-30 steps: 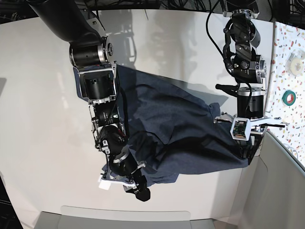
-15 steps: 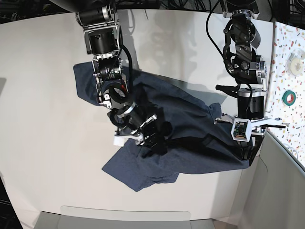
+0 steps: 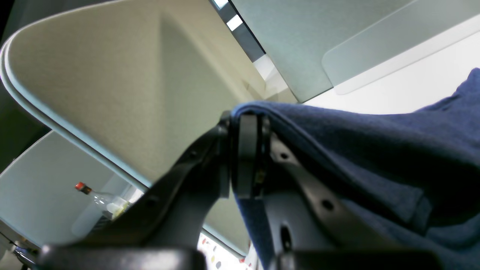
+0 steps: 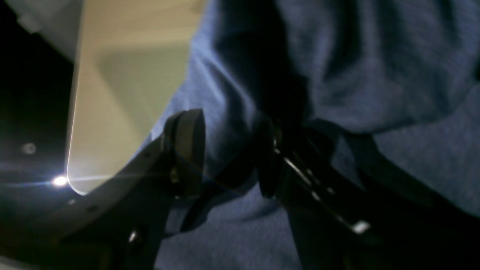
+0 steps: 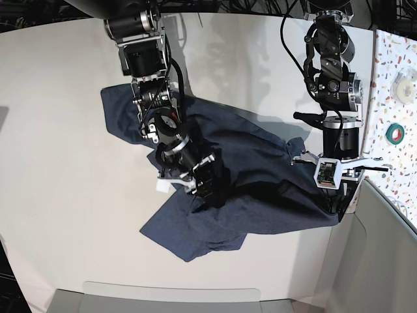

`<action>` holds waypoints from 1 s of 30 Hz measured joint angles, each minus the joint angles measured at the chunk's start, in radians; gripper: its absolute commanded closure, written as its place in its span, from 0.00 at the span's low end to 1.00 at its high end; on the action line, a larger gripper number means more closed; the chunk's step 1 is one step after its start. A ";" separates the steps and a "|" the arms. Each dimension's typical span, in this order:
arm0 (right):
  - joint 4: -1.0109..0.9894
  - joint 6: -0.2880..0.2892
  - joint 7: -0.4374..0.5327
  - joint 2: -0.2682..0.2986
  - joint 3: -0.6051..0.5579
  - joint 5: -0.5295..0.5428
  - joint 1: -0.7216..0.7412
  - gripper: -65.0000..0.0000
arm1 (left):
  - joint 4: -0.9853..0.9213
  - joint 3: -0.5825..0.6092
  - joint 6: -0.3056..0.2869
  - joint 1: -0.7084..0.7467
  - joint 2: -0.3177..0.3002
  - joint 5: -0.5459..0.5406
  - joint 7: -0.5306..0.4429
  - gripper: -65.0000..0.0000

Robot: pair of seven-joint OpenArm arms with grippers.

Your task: Layout the t-shirt on the table in an organized manner, then fold the t-shirt properly

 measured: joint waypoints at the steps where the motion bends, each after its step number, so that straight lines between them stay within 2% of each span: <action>1: -0.028 -0.001 0.000 0.000 0.002 0.000 0.023 0.65 | 0.000 0.000 0.000 0.006 0.000 0.000 -0.005 1.00; 11: -0.157 -0.010 0.008 0.000 0.007 -0.008 0.145 0.65 | 0.000 0.000 -0.001 0.019 0.000 0.000 -0.003 1.00; 20: -0.171 -0.009 0.024 0.001 0.001 -0.008 0.208 0.65 | 0.000 0.000 -0.001 0.019 0.000 0.000 -0.003 1.00; 25: -0.163 -0.013 -0.107 0.000 0.001 -0.008 0.154 0.65 | 0.000 0.000 -0.001 0.019 0.000 0.000 -0.003 1.00; 27: -0.130 -0.013 -0.120 -0.001 0.001 -0.005 0.108 0.69 | 0.000 0.000 -0.002 0.018 0.000 0.000 -0.003 1.00; 30: -0.058 -0.106 -0.093 0.003 -0.018 -0.016 0.079 0.78 | 0.000 0.000 -0.001 0.017 0.000 0.000 -0.003 1.00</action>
